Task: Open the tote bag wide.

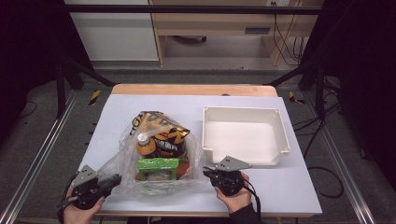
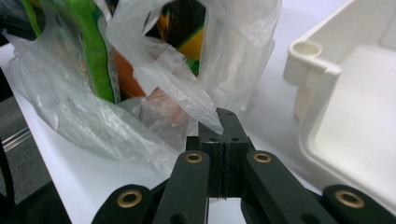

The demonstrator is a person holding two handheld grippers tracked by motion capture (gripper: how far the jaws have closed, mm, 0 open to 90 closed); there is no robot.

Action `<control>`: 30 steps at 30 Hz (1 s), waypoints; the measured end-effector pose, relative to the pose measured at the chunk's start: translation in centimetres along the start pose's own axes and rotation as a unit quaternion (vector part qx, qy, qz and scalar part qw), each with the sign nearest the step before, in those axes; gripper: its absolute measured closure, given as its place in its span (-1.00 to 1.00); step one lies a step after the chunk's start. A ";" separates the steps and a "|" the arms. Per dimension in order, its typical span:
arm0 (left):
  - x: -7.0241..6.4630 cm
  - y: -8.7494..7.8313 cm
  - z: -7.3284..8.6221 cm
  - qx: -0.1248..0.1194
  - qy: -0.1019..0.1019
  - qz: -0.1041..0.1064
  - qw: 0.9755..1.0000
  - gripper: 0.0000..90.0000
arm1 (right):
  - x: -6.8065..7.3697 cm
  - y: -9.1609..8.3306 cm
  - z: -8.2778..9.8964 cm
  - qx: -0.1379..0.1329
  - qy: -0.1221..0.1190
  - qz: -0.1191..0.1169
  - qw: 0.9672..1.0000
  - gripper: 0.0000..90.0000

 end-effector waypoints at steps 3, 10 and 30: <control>0.3 0.4 0.4 0.008 -0.002 -0.005 1.000 0.76 | 0.2 0.6 0.5 0.013 -0.004 -0.003 1.000 1.00; 0.5 1.7 0.9 0.020 0.014 -0.021 0.999 0.72 | -0.1 2.4 1.8 0.039 0.001 0.012 0.999 0.99; 0.7 2.5 1.2 0.005 0.032 -0.022 0.999 0.55 | 0.1 -0.1 1.1 -0.036 -0.008 -0.004 0.999 -0.14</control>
Point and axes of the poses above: each handheld gripper's, and its own axes: y roughly forward along the jaws, z roughly out of its underside, x roughly to its left, the point moved 2 cm from there along y, roughly forward along the jaws, and after that the axes turned 1 degree about y, right-handed, at the moved point
